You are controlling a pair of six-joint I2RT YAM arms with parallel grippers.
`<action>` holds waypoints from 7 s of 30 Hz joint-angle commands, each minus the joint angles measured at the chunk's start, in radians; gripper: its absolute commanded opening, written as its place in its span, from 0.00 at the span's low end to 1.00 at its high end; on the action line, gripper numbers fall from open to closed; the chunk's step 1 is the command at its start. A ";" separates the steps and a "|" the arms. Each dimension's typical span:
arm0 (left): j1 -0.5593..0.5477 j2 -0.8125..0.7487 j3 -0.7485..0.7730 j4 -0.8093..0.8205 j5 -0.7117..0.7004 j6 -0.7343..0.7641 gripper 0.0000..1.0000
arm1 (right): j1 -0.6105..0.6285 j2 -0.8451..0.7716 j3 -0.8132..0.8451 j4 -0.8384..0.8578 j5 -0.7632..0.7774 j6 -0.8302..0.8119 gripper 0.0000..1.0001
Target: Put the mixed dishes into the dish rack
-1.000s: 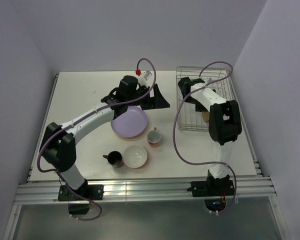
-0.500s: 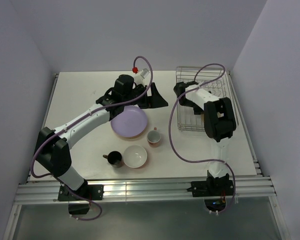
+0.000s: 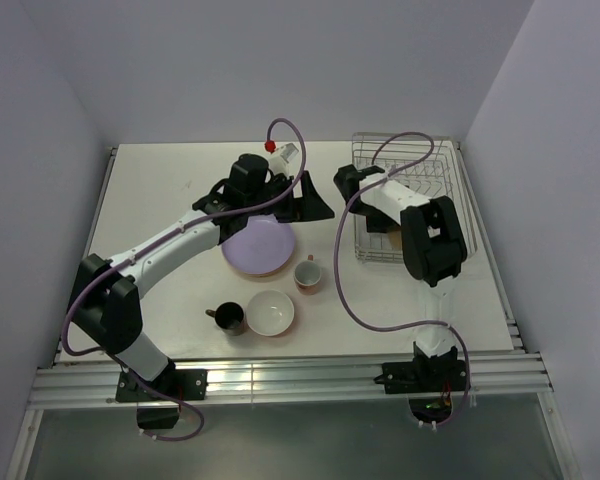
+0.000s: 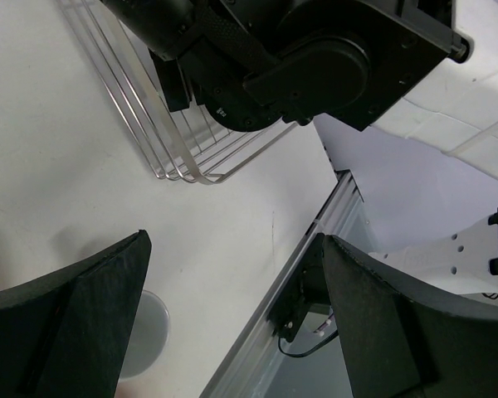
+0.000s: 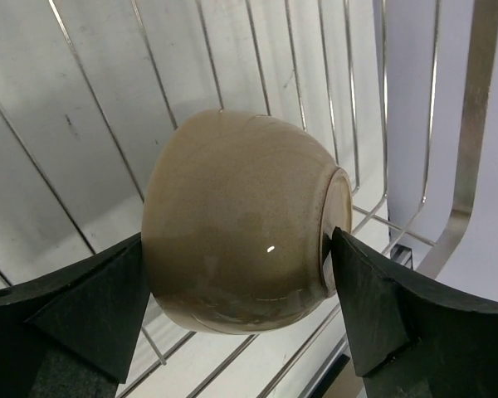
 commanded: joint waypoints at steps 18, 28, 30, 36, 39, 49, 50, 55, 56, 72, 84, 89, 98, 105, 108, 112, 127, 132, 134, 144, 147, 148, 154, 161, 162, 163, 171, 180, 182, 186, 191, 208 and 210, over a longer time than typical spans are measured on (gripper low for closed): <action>0.004 -0.097 -0.023 -0.080 -0.062 0.024 0.91 | -0.002 -0.251 -0.149 0.237 -0.382 -0.092 0.94; 0.003 -0.160 -0.060 -0.134 -0.114 0.022 0.91 | 0.004 -0.349 -0.210 0.272 -0.390 -0.069 0.93; 0.004 -0.172 -0.066 -0.143 -0.123 0.022 0.91 | 0.004 -0.376 -0.227 0.274 -0.393 -0.064 0.93; 0.003 -0.178 -0.067 -0.154 -0.129 0.024 0.91 | 0.034 -0.455 -0.255 0.237 -0.368 -0.041 0.90; 0.003 -0.175 -0.067 -0.153 -0.129 0.025 0.91 | 0.041 -0.501 -0.284 0.243 -0.373 -0.032 0.84; 0.003 -0.175 -0.075 -0.151 -0.135 0.031 0.91 | 0.038 -0.432 -0.296 0.239 -0.453 -0.032 0.00; 0.003 -0.177 -0.073 -0.153 -0.135 0.034 0.91 | 0.038 -0.406 -0.294 0.236 -0.448 -0.032 0.00; 0.003 -0.171 -0.069 -0.163 -0.140 0.040 0.91 | 0.020 -0.355 -0.314 0.263 -0.443 -0.029 0.00; 0.003 -0.169 -0.069 -0.163 -0.138 0.042 0.91 | 0.015 -0.340 -0.314 0.263 -0.428 -0.029 0.00; 0.004 -0.148 -0.084 -0.151 -0.122 0.062 0.91 | -0.137 -0.226 -0.193 0.273 -0.354 -0.059 0.00; 0.003 -0.181 -0.104 -0.183 -0.149 0.071 0.91 | -0.177 -0.166 -0.138 0.299 -0.276 -0.055 0.00; 0.003 -0.206 -0.101 -0.205 -0.151 0.063 0.91 | -0.189 -0.148 -0.103 0.274 -0.255 -0.056 0.00; 0.003 -0.281 -0.119 -0.251 -0.210 0.045 0.91 | -0.085 -0.300 -0.189 0.392 -0.425 -0.106 0.00; 0.003 -0.346 -0.168 -0.262 -0.258 0.007 0.90 | 0.056 -0.493 -0.273 0.423 -0.477 -0.066 0.00; 0.003 -0.376 -0.202 -0.261 -0.283 -0.018 0.90 | 0.083 -0.620 -0.357 0.467 -0.520 -0.053 0.00; 0.003 -0.401 -0.257 -0.232 -0.272 -0.042 0.90 | 0.109 -0.755 -0.471 0.519 -0.572 -0.049 0.00; 0.001 -0.366 -0.277 -0.212 -0.283 -0.048 0.90 | 0.127 -0.953 -0.621 0.599 -0.755 -0.056 0.00; 0.001 -0.343 -0.282 -0.196 -0.273 -0.053 0.89 | 0.127 -0.964 -0.630 0.607 -0.769 -0.064 0.00; 0.000 -0.341 -0.282 -0.196 -0.275 -0.053 0.89 | 0.129 -0.970 -0.641 0.612 -0.767 -0.063 0.00; -0.006 -0.349 -0.285 -0.209 -0.281 -0.050 0.89 | 0.127 -0.979 -0.653 0.621 -0.801 -0.052 0.00; -0.008 -0.352 -0.288 -0.212 -0.281 -0.050 0.89 | 0.127 -0.982 -0.656 0.622 -0.805 -0.049 0.00; -0.008 -0.353 -0.288 -0.215 -0.284 -0.050 0.89 | 0.127 -0.984 -0.661 0.624 -0.805 -0.047 0.00; -0.009 -0.361 -0.297 -0.214 -0.284 -0.053 0.89 | 0.129 -0.984 -0.669 0.625 -0.815 -0.046 0.00; -0.016 -0.372 -0.294 -0.226 -0.299 -0.053 0.89 | 0.127 -0.996 -0.679 0.621 -0.815 -0.046 0.00; -0.014 -0.373 -0.291 -0.231 -0.303 -0.052 0.89 | 0.127 -0.998 -0.684 0.622 -0.816 -0.047 0.00; -0.014 -0.375 -0.293 -0.238 -0.304 -0.052 0.89 | 0.127 -1.002 -0.687 0.624 -0.816 -0.047 0.00; -0.016 -0.418 -0.310 -0.278 -0.339 -0.059 0.89 | 0.127 -1.031 -0.709 0.613 -0.818 -0.040 0.00; -0.016 -0.510 -0.368 -0.346 -0.398 -0.087 0.88 | 0.127 -1.091 -0.724 0.576 -0.822 -0.044 0.07; -0.016 -0.545 -0.389 -0.360 -0.411 -0.096 0.88 | 0.127 -1.104 -0.730 0.567 -0.832 -0.046 0.21; -0.016 -0.603 -0.429 -0.404 -0.450 -0.127 0.88 | 0.127 -1.153 -0.744 0.538 -0.835 -0.047 0.62; -0.016 -0.688 -0.500 -0.476 -0.461 -0.183 0.86 | 0.127 -1.206 -0.765 0.510 -0.835 -0.047 0.69; -0.017 -0.591 -0.509 -0.531 -0.527 -0.156 0.82 | 0.127 -1.285 -0.768 0.467 -0.875 -0.041 0.69; -0.019 -0.547 -0.491 -0.527 -0.528 -0.138 0.81 | 0.127 -1.300 -0.765 0.454 -0.873 -0.041 0.69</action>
